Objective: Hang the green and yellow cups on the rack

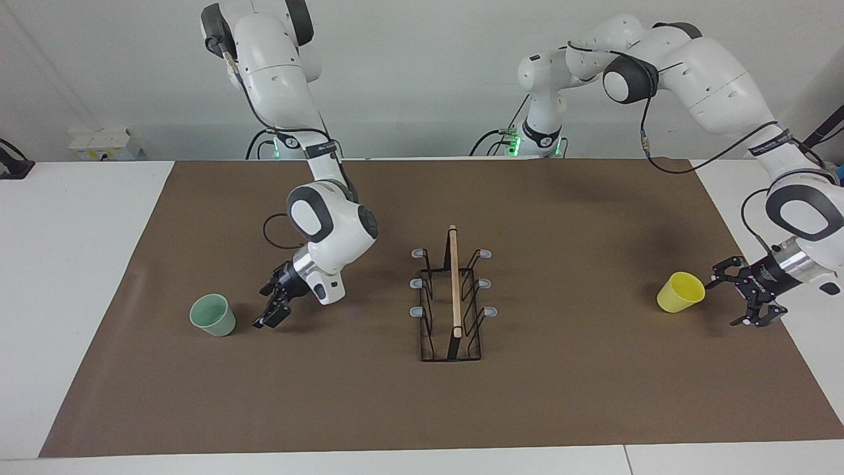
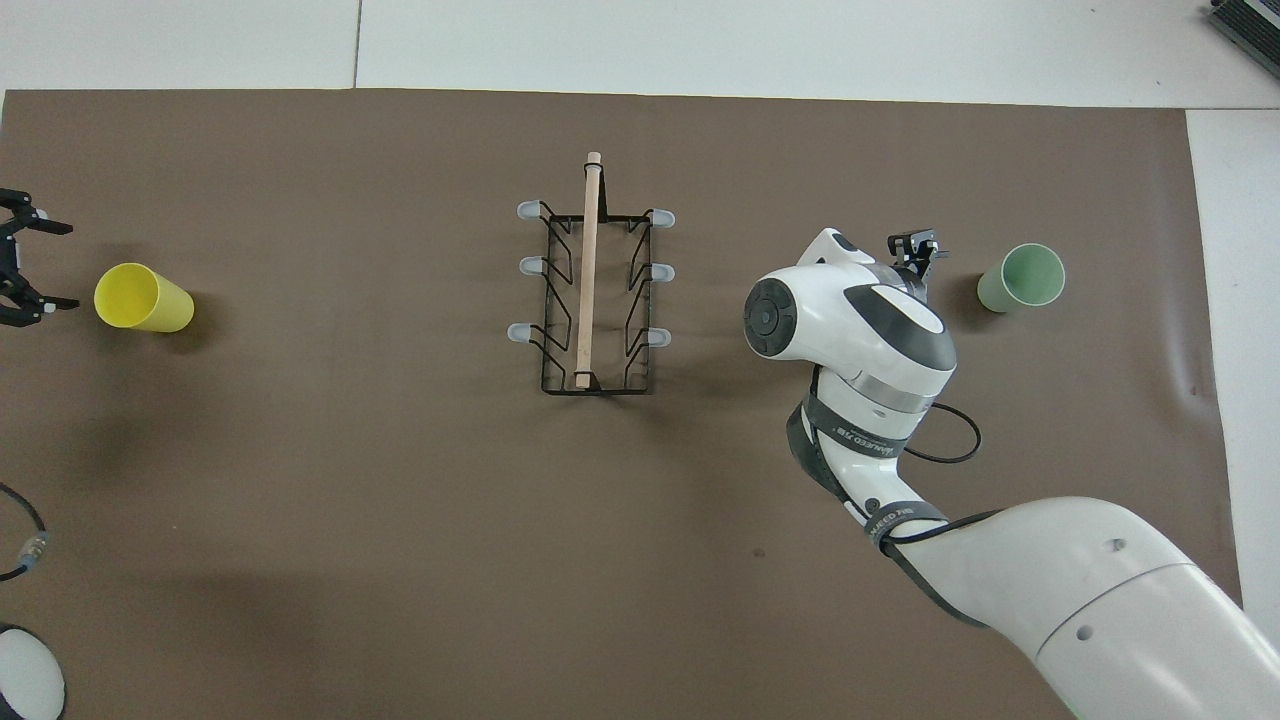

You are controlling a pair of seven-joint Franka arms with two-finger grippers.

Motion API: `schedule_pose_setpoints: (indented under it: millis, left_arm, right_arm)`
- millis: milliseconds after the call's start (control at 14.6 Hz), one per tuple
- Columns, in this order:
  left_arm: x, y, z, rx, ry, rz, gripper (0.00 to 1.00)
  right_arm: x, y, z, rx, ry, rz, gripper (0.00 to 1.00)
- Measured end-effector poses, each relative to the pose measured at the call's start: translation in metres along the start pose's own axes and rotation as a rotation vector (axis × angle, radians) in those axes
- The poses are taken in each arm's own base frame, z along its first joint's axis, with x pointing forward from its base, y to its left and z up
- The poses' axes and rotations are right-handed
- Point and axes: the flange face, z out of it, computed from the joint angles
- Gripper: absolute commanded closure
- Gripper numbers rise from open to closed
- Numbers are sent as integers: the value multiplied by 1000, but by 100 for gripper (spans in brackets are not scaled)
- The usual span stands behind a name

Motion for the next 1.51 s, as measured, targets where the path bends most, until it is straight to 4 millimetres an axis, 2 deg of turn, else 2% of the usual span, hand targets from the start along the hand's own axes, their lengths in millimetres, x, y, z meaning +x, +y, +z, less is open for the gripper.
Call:
schedule_pose_setpoints:
  millis: [274,686,1235,1372,1509]
  left_arm:
    - [-11,-18,-7,-52,-27,-39,0]
    - [20,-40,14,-89,-99,-158,0]
    - [21,-69,60,-161,-347,-312,0]
    - [17,-74,67,-201,-387,-339,0]
    - [10,-76,74,-229,-400,-362,0]
  right_arm:
    - [-6,-9,24,-21,-15,-36,0]
    - [-17,-19,54,-65,-50,-98,0]
    - [-23,-29,75,-108,-64,-157,2]
    - [-24,-31,79,-118,-61,-168,38]
    - [-26,-31,81,-117,-62,-167,78]
